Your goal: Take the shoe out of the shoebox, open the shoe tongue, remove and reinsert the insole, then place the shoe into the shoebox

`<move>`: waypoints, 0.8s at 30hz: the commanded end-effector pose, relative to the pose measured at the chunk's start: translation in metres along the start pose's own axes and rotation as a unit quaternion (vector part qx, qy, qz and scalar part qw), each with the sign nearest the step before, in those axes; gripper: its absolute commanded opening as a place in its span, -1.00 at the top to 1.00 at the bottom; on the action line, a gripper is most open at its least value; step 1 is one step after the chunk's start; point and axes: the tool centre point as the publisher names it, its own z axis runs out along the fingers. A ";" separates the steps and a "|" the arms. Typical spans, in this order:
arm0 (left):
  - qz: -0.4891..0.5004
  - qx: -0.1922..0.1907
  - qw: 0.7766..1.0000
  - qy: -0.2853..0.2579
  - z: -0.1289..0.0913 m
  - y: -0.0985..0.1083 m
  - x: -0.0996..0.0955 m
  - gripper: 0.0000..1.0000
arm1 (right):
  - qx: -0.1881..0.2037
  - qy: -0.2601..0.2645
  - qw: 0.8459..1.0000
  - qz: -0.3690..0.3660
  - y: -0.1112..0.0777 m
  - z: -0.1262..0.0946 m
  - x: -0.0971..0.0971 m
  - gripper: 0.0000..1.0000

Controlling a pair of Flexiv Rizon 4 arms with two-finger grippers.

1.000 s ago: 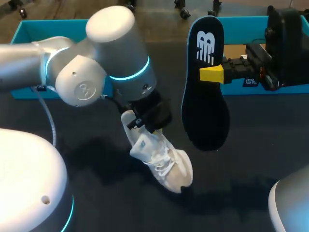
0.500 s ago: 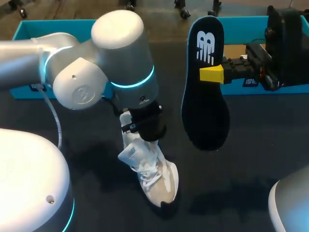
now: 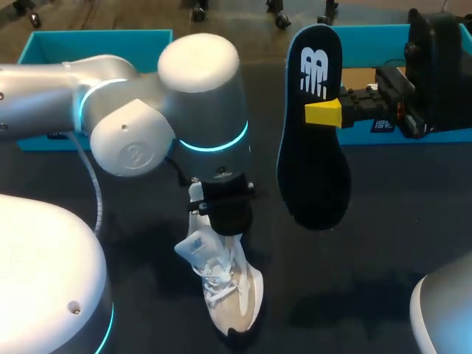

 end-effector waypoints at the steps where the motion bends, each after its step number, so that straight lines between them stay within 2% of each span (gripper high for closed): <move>1: 0.009 0.003 1.000 0.003 0.008 -0.001 -0.005 1.00 | 0.002 0.002 1.000 0.001 0.002 0.004 -0.003 1.00; 15: 0.042 0.009 0.999 0.013 0.014 -0.003 -0.007 1.00 | 0.002 0.002 1.000 0.001 0.002 0.004 -0.003 1.00; 24: 0.045 0.019 0.999 0.006 0.028 0.006 -0.013 1.00 | 0.002 0.002 1.000 0.001 0.002 0.004 -0.003 1.00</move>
